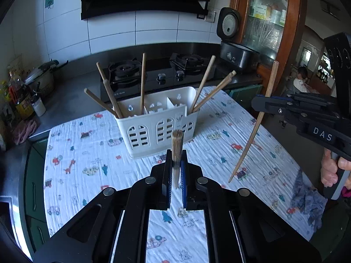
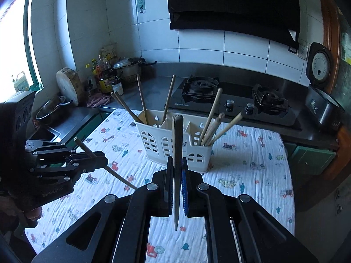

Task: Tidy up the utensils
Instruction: 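Lift both held chopsticks and carry them over the white holder, then lower the chopsticks into the holder and open both tools to release them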

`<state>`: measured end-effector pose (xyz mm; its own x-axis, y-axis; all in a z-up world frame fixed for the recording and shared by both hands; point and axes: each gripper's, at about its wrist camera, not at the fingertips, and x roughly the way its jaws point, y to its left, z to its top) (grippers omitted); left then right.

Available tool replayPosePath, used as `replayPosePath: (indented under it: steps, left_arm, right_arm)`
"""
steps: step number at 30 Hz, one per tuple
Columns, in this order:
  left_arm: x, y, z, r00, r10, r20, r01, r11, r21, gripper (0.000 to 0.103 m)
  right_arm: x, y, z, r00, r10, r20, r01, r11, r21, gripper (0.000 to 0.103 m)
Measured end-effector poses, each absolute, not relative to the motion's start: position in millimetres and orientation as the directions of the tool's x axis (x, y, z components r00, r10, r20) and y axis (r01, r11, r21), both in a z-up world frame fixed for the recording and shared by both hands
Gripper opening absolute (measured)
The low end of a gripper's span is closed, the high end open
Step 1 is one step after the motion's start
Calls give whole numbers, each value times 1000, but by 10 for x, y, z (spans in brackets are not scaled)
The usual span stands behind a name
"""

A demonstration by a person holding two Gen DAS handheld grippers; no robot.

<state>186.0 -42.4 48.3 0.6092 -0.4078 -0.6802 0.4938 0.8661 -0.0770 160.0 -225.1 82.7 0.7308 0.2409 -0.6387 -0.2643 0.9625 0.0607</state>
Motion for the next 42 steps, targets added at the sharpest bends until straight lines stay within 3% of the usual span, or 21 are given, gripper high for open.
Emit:
replayPosePath:
  steps: [12, 19, 24, 42]
  left_arm:
    - [2237, -363, 1484, 731, -434, -526, 491, 870, -35, 6]
    - [2589, -350, 1697, 796, -376, -473, 431, 902, 8, 6]
    - [2862, -347, 1531, 783, -358, -509, 408, 913, -14, 6]
    - [3189, -292, 843, 695, -330, -638, 396, 917, -43, 6]
  right_arm:
    - [2181, -2174, 1572, 806, 219, -550, -245, 969, 27, 7]
    - [2497, -2173, 1721, 837, 193, -513, -205, 978, 34, 7]
    - [2742, -2147, 1673, 853, 156, -498, -170, 985, 18, 7]
    - [3043, -2123, 1000, 797, 137, -588, -158, 987, 16, 7]
